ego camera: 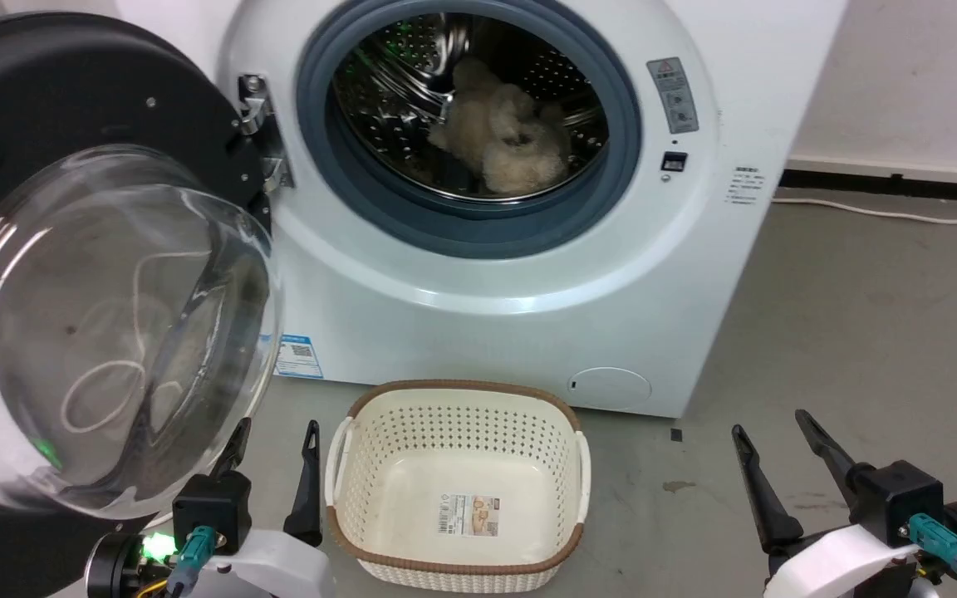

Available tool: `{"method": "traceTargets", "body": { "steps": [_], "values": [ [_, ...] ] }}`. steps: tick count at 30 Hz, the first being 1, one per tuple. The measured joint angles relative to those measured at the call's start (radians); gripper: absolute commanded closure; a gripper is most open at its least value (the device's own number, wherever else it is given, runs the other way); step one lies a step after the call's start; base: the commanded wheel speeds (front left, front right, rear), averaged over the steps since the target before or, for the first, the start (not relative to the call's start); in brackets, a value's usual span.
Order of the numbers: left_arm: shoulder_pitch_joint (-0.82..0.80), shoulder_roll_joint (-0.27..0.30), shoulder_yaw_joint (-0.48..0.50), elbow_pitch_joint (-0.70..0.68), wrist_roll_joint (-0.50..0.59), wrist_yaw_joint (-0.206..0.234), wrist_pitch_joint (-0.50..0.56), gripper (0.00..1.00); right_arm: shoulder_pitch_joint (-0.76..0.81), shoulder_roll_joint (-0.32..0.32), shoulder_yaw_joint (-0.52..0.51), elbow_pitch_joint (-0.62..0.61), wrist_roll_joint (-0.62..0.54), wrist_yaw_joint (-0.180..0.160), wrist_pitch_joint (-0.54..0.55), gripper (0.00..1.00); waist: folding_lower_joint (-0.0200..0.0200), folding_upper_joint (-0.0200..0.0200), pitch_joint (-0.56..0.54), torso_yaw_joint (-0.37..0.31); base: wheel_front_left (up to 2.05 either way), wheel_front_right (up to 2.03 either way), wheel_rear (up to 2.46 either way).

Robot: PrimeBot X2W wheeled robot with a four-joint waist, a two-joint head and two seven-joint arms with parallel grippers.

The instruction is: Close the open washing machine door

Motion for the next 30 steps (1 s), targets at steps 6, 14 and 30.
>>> {"method": "traceTargets", "body": {
  "steps": [6, 14, 30],
  "values": [
    [0.000, 0.002, -0.008, 0.001, 0.000, 0.001, -0.011, 0.00, 0.006, -0.001, 0.001, 0.005, 0.007, 0.000, -0.012, 0.00, 0.0000, 0.0000, -0.005, 0.032, 0.00, 0.00, 0.00],
    [0.001, 0.008, -0.024, -0.003, 0.000, 0.010, -0.031, 0.00, 0.009, -0.013, 0.028, 0.017, 0.011, 0.000, -0.032, 0.00, 0.0000, 0.0000, -0.005, 0.100, 0.00, 0.00, 0.00],
    [0.026, 0.010, -0.047, -0.040, 0.000, 0.053, -0.073, 0.00, -0.028, -0.062, 0.123, 0.065, 0.053, 0.000, -0.074, 0.00, 0.0000, 0.0000, 0.008, 0.192, 0.00, 0.00, 0.00]
  ]
}}
